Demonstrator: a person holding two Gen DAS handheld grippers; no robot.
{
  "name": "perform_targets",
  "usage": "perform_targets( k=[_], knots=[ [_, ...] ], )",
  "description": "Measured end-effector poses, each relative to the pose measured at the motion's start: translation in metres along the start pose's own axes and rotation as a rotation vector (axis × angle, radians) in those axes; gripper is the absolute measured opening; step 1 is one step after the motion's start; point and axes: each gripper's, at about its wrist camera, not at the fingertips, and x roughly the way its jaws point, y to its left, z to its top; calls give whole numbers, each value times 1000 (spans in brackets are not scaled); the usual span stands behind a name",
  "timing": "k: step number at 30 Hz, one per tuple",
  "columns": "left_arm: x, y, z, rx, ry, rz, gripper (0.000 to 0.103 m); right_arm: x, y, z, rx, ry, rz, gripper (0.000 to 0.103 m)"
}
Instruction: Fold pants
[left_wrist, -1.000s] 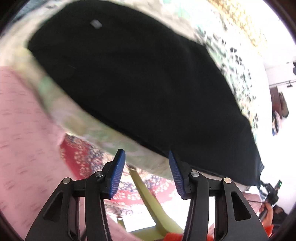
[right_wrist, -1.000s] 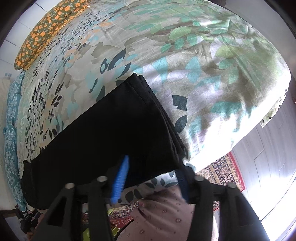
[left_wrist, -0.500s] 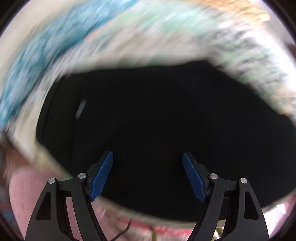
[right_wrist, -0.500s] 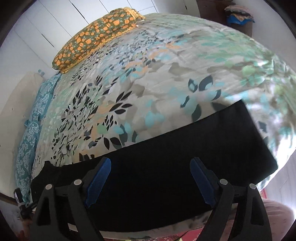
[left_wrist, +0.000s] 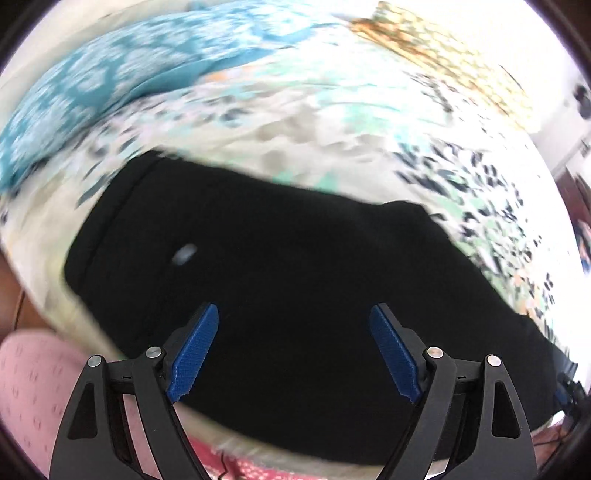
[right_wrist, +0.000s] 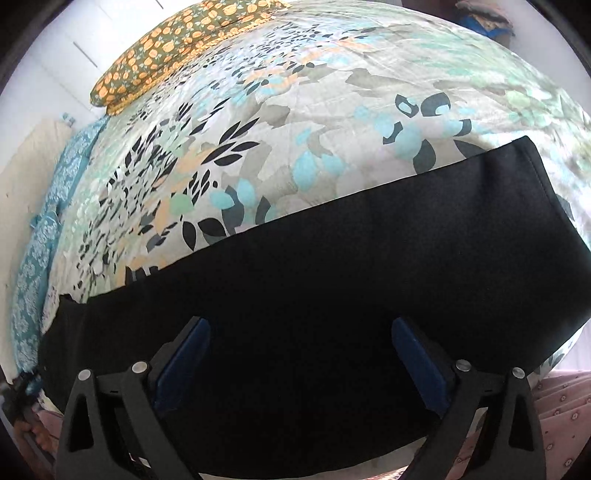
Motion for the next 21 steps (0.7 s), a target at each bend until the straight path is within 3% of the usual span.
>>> perform_targets(
  k=[6,11,12,15,21],
  knots=[
    [30,-26,25,64,-27,7,86,4,5,-2,-35,-3,-37,103],
    [56,-3,16,33,-44,165,86,7,13,-5,-104,3,-96,103],
    [61,2,11,42,-36,161,86,8,15,-6,-118,4,-111,103],
    [63,-6,-2,157,-59,212,87,11,20,-9,-147,5,-149,103],
    [66,-5,-2,143,-64,208,93,11,18,-11,-127,-4,-138,103]
  ],
)
